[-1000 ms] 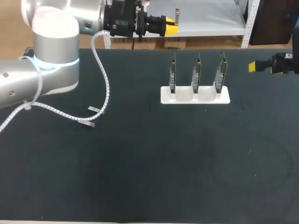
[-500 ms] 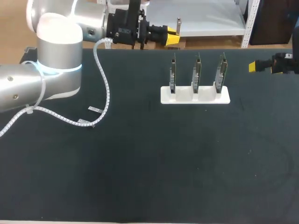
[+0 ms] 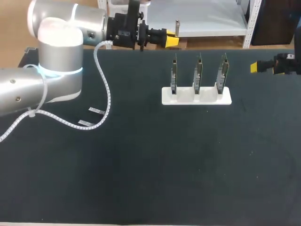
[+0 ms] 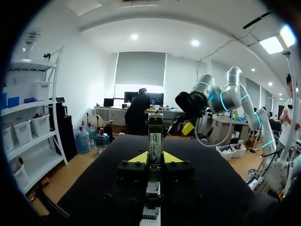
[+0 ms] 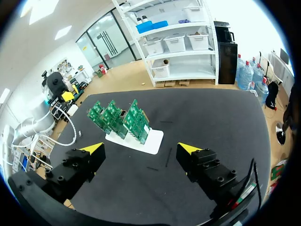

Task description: Pick up the optical module with the left hand, and insert it into the network port with the right hand.

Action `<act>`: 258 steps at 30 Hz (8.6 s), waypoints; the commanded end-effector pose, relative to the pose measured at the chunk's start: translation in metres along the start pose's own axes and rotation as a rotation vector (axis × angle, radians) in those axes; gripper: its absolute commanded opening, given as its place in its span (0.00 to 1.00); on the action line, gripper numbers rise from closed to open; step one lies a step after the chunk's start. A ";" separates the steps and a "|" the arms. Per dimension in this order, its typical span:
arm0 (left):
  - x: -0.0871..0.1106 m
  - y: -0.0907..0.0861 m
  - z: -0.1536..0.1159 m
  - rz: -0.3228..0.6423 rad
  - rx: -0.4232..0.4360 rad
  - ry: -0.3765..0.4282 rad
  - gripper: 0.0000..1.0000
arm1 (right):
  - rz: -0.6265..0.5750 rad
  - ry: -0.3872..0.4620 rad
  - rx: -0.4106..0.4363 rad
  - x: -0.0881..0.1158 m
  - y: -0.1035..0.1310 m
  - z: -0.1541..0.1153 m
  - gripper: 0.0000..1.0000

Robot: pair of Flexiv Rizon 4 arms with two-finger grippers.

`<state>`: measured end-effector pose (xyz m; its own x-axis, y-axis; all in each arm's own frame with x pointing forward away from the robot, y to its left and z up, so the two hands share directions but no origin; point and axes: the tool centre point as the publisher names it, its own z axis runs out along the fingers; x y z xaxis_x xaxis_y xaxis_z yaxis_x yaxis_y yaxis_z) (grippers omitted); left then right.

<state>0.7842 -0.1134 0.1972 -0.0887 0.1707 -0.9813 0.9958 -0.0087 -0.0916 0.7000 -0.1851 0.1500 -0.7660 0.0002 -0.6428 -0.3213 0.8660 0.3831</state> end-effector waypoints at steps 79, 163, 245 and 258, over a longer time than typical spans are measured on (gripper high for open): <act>0.035 -0.012 0.007 -0.053 -0.040 0.021 0.00 | 0.000 0.000 0.000 0.000 0.000 0.000 1.00; 0.035 -0.012 0.007 -0.053 -0.040 0.021 0.00 | -0.908 0.084 -0.713 -0.085 0.154 0.100 1.00; 0.035 -0.012 0.007 -0.053 -0.040 0.021 0.00 | -0.960 0.106 -0.856 -0.089 0.202 0.115 0.00; 0.035 -0.012 0.007 -0.053 -0.040 0.021 0.76 | -0.964 0.104 -0.856 -0.088 0.203 0.113 0.00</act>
<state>0.7678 -0.1145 0.1641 -0.1423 0.1945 -0.9705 0.9898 0.0342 -0.1382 0.7697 0.0482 0.2085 -0.0554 -0.5141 -0.8560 -0.9871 -0.1005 0.1243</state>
